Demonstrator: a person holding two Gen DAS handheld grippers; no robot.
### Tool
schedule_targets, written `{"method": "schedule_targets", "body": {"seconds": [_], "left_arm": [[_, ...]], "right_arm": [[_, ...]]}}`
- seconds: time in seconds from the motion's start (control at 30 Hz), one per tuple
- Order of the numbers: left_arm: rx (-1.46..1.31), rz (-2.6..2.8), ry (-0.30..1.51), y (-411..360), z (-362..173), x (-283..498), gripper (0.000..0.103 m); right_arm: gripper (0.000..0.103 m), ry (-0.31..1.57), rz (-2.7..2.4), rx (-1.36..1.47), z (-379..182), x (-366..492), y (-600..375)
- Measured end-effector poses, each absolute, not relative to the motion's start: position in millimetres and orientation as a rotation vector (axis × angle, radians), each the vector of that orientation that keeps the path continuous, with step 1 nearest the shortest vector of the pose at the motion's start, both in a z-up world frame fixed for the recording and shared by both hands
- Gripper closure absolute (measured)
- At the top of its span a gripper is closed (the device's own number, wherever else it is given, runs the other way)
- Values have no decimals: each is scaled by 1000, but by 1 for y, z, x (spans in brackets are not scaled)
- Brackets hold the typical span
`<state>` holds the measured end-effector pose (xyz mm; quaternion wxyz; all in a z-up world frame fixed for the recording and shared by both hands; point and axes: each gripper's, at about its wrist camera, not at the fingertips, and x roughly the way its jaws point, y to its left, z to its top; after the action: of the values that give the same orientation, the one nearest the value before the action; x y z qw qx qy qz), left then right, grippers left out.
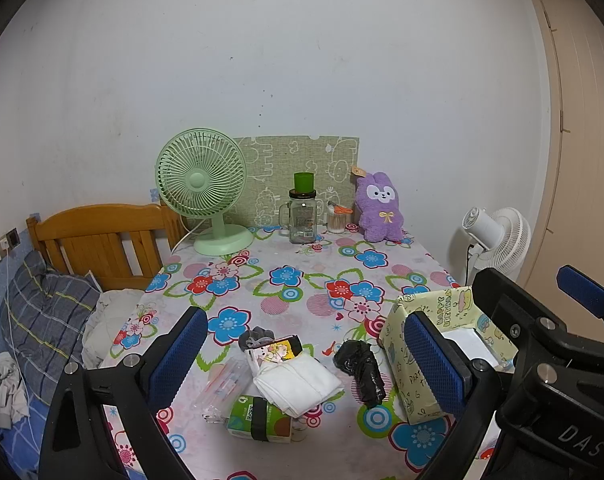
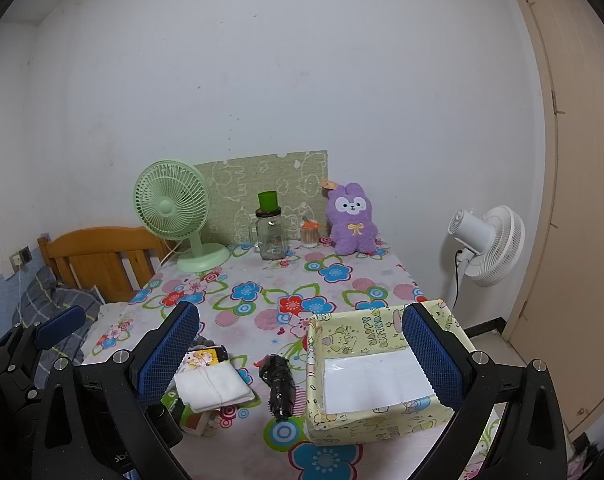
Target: Organize soft objects
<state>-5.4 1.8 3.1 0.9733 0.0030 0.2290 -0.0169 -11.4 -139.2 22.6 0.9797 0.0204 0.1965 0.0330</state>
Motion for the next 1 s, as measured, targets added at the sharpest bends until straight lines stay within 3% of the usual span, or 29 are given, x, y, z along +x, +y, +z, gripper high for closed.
{"method": "schedule_targets", "body": {"seconds": [1.0], "left_arm": [[-6,-41,470,1,5,0,4]], "right_arm": [[1,390,57,39,19,-11,-137]]}}
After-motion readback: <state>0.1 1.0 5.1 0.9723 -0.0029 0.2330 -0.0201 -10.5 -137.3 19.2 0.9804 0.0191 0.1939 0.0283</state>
